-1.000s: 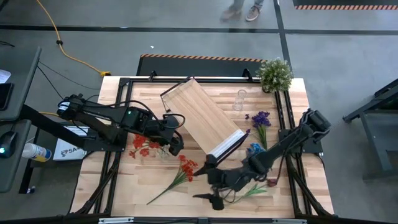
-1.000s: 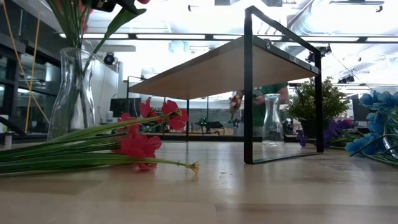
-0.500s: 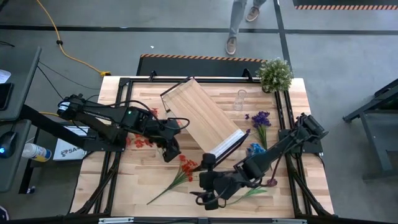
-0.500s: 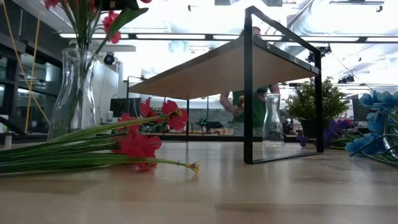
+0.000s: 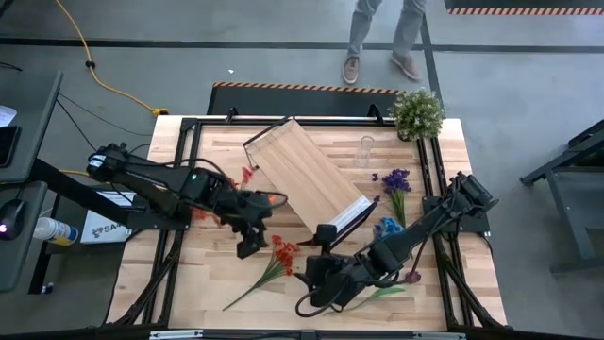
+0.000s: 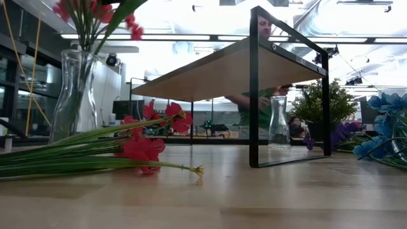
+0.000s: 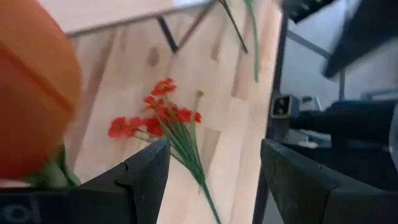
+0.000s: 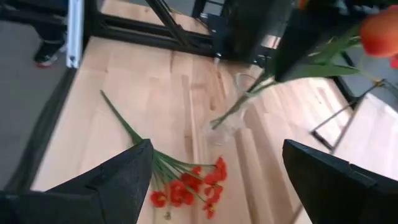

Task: Pick and place flowers into a vace then onto a shelf
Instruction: Put the red flowers into the bottom transparent vase

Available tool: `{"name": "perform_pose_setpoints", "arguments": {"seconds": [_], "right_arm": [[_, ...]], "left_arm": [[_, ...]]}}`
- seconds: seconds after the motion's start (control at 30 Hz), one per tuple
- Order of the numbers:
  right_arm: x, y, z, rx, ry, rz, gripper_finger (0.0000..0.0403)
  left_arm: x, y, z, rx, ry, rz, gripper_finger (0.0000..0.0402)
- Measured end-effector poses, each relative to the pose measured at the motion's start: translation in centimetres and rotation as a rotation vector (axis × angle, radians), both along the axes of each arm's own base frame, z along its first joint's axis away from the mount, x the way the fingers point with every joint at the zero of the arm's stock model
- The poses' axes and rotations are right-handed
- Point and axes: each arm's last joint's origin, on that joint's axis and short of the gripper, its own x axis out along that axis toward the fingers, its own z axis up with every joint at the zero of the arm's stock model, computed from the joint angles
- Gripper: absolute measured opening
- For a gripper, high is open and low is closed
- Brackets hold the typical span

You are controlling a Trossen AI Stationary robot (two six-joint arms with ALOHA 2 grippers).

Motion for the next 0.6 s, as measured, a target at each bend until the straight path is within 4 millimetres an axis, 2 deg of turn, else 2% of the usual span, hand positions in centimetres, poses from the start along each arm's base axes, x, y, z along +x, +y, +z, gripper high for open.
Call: {"name": "perform_pose_setpoints", "arguments": {"seconds": [0.3, 0.6], "right_arm": [[0.3, -1.4, -0.5, -0.050, 0.058, -0.033, 0.0344], [0.7, -3.2, -0.8, -0.102, 0.123, -0.059, 0.0344]], "left_arm": [[-1.1, -2.7, 0.0, 0.000, 0.000, -0.107, 0.0282], [-2.0, -4.5, 0.0, -0.016, 0.009, -0.157, 0.0282]]}}
